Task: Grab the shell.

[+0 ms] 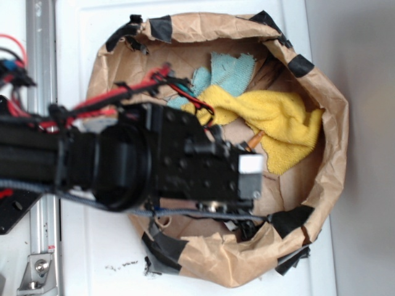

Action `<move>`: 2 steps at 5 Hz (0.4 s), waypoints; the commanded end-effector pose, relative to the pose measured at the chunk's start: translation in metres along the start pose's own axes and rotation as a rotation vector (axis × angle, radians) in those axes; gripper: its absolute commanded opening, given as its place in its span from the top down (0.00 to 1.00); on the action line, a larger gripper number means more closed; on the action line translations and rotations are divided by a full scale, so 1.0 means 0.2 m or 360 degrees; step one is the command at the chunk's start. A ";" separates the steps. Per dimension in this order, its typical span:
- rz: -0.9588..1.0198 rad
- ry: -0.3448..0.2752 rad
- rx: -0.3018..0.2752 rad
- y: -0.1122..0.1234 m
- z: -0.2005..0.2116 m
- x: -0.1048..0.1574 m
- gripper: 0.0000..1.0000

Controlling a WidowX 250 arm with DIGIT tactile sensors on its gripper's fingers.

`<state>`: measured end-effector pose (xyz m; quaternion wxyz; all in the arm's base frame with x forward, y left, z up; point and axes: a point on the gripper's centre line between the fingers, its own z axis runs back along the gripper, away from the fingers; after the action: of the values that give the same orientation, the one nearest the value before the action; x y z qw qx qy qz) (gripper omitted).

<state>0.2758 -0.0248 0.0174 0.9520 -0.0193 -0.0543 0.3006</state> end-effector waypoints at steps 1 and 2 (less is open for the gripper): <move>-0.0144 -0.0067 -0.0142 0.05 0.14 0.04 1.00; -0.0178 -0.0073 -0.0154 0.10 0.22 0.05 1.00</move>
<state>0.2611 -0.0114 0.0500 0.9683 -0.0483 -0.0655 0.2364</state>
